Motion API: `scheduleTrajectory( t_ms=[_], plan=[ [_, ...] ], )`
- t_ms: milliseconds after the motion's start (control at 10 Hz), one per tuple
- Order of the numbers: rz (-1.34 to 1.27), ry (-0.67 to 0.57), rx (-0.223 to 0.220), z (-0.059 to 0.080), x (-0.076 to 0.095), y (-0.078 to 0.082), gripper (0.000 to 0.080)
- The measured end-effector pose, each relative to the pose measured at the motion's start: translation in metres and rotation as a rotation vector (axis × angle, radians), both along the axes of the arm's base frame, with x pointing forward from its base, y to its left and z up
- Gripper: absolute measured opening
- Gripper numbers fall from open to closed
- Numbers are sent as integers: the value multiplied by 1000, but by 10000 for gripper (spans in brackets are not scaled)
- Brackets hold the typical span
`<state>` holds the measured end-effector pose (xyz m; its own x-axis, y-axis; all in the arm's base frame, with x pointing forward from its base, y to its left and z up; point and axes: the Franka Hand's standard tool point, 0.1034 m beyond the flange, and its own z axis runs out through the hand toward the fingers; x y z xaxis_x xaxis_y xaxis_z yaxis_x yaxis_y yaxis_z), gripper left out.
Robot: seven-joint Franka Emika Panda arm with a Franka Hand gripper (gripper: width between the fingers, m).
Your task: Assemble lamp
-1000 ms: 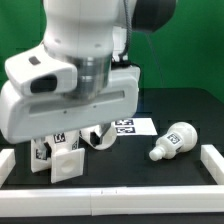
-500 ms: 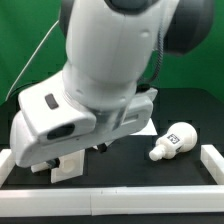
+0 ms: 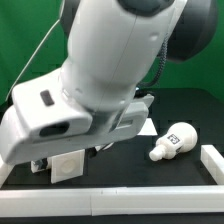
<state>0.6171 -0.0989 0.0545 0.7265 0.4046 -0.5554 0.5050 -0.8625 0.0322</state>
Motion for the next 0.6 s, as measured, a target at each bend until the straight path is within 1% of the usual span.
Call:
scheduleTrajectory(
  t_ms=[100, 400, 500, 600],
  plan=[
    [-12, 22, 7, -2, -14, -7, 699],
    [-11, 29, 5, -4, -15, -6, 699],
    [-37, 51, -33, -4, -20, -8, 699],
    [-67, 100, -89, -4, -26, -10, 699]
  ],
)
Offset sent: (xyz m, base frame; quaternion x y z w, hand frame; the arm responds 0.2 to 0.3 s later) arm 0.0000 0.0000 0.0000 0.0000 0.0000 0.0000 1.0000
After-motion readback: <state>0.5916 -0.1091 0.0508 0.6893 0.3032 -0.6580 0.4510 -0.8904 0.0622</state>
